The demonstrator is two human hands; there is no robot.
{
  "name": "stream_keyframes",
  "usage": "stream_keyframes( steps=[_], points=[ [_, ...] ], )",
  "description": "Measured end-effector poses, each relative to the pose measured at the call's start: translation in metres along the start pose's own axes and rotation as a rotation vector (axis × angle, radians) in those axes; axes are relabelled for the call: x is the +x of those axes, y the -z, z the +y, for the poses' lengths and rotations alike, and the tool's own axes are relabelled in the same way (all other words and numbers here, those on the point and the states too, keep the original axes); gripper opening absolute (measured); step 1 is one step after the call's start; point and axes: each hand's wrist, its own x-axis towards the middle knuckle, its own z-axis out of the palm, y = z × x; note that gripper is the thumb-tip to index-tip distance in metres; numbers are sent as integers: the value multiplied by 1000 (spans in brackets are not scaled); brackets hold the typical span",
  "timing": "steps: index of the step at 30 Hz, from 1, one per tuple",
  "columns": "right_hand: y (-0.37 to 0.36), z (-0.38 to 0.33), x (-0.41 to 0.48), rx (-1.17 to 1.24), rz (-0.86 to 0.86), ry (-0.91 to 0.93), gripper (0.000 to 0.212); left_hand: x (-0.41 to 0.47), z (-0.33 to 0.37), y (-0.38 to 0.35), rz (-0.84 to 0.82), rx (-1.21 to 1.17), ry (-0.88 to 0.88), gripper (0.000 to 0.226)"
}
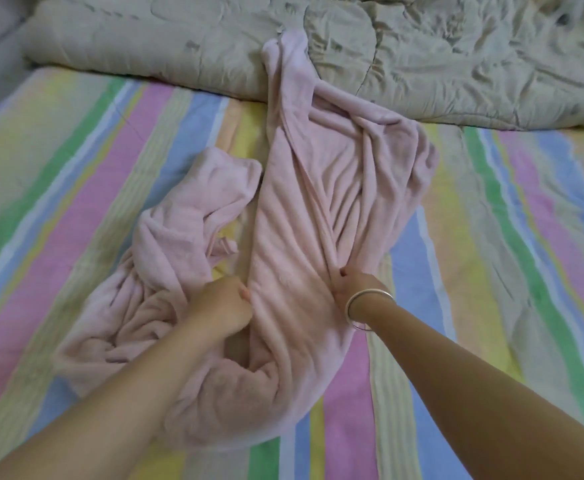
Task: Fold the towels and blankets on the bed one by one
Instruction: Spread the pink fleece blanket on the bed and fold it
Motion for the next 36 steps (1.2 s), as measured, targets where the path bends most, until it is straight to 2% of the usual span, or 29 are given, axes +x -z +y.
stream_keyframes(
  steps=[2, 3, 5, 7, 9, 10, 11, 12, 13, 15, 16, 18, 20, 23, 24, 25, 26, 28, 29, 31, 33, 36],
  points=[
    [-4, 2, -17, 44, -110, 51, 23, -3, 22, -5, 209, -203, -45, 21],
    [-5, 4, -27, 47, -195, 80, 26, -6, 36, -9, 224, -276, -76, 22],
    [-8, 13, -49, 145, -411, 77, 39, -13, 63, -20, 170, -368, -111, 26],
    [-8, 24, -69, 219, -598, 62, 38, -16, 80, -34, 49, -420, -115, 41],
    [-4, 35, -85, 288, -786, 55, 34, -23, 88, -49, -103, -356, -102, 72],
    [-1, 40, -91, 377, -850, 46, 30, -29, 89, -58, -128, -238, -122, 81],
    [1, 45, -93, 462, -853, 43, 23, -32, 87, -65, -97, -94, -145, 80],
    [1, 49, -91, 543, -805, 27, 18, -35, 85, -69, -24, 34, -147, 70],
    [0, 55, -83, 618, -672, -15, 16, -37, 80, -68, 49, 131, -129, 58],
    [-6, 65, -60, 730, -279, -167, 24, -35, 67, -57, 133, 148, -102, 47],
    [-8, 64, -49, 791, -128, -238, 36, -31, 57, -47, 130, 125, -98, 47],
    [-13, 50, -37, 1032, -40, -287, 71, -22, 33, -26, 118, 136, -60, 45],
    [-19, 26, -28, 1243, -20, -271, 90, -19, 10, -6, 136, 268, 4, 35],
    [-25, -12, -20, 1481, 67, -215, 84, -23, -10, 5, 172, 453, 51, 28],
    [-26, -19, -19, 1492, 113, -196, 78, -25, -12, 5, 198, 494, 55, 25],
    [-25, -22, -21, 1422, 165, -167, 71, -26, -13, 2, 218, 528, 67, 24],
    [-22, -19, -24, 1242, 203, -137, 66, -26, -11, -1, 232, 539, 76, 25],
    [-9, 7, -43, 576, 189, -142, 53, -29, -3, -12, 267, 518, 84, 35],
    [-3, 28, -55, 219, 160, -152, 45, -30, 5, -18, 282, 510, 83, 49],
    [3, 76, -88, -216, 8, -179, 40, -35, 30, -30, 283, 521, 18, 75],
    [-3, 112, -126, -394, -180, -190, 38, -41, 64, -42, 300, 537, -124, 72],
    [-26, 129, -176, -418, -460, -50, 46, -55, 117, -60, 222, 516, -417, 51]
  ],
)
